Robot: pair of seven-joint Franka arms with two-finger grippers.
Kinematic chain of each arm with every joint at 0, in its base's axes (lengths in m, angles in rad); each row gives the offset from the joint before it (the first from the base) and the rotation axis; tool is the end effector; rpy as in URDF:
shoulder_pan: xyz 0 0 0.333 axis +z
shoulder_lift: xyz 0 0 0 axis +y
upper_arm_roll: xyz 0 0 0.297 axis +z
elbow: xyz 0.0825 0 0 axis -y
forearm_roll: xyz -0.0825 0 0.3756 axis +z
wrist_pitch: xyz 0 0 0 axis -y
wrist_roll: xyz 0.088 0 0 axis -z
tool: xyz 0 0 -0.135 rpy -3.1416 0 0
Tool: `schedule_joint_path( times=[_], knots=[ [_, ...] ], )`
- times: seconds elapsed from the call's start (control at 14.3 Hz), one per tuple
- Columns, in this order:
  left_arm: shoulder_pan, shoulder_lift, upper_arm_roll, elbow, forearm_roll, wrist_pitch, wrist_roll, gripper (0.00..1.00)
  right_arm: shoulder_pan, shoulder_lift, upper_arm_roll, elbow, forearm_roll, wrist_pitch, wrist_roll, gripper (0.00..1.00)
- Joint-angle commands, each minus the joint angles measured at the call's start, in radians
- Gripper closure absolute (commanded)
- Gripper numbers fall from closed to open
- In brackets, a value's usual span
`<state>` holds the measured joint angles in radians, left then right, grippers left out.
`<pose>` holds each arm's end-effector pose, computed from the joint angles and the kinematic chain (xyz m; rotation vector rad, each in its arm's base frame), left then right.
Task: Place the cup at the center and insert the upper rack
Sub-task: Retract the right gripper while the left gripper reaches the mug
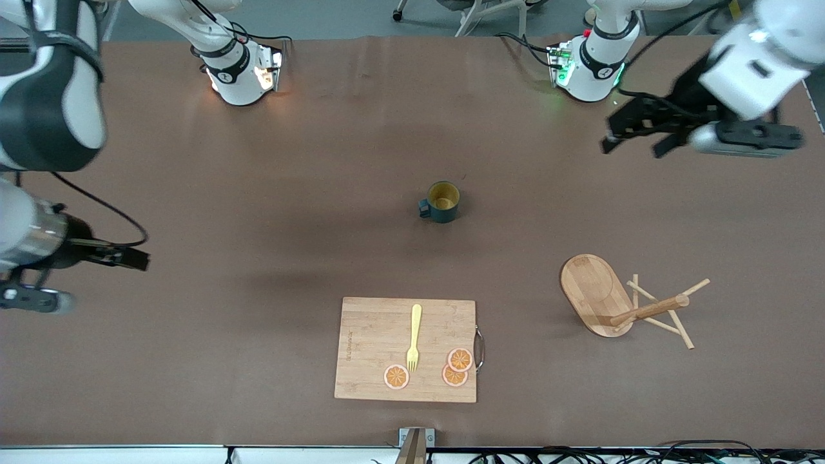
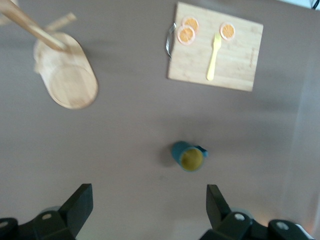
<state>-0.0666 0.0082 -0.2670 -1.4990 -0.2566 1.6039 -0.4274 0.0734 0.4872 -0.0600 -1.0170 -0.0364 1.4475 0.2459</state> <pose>0.5134 -0.2127 0.6142 2.8625 0.1288 -0.0095 0.6611 0.0136 0.5250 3.0494 -0.3519 -0.0720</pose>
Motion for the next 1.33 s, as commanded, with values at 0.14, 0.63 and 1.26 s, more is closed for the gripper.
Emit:
schedule_joint_path(
  times=[0.14, 0.63, 1.26],
  knots=[
    [-0.007, 0.009, -0.144, -0.003, 0.010, 0.005, -0.265, 0.00, -0.125, -0.155, 0.029, -0.139, 0.007, 0.060, -0.155, 0.00],
    [-0.126, 0.012, -0.308, -0.154, 0.118, 0.203, -0.667, 0.00, -0.155, -0.404, 0.032, -0.448, 0.021, 0.174, -0.287, 0.00],
    [-0.396, 0.205, -0.311, -0.227, 0.391, 0.402, -1.124, 0.00, -0.152, -0.582, 0.032, -0.732, 0.020, 0.309, -0.309, 0.00]
  ],
)
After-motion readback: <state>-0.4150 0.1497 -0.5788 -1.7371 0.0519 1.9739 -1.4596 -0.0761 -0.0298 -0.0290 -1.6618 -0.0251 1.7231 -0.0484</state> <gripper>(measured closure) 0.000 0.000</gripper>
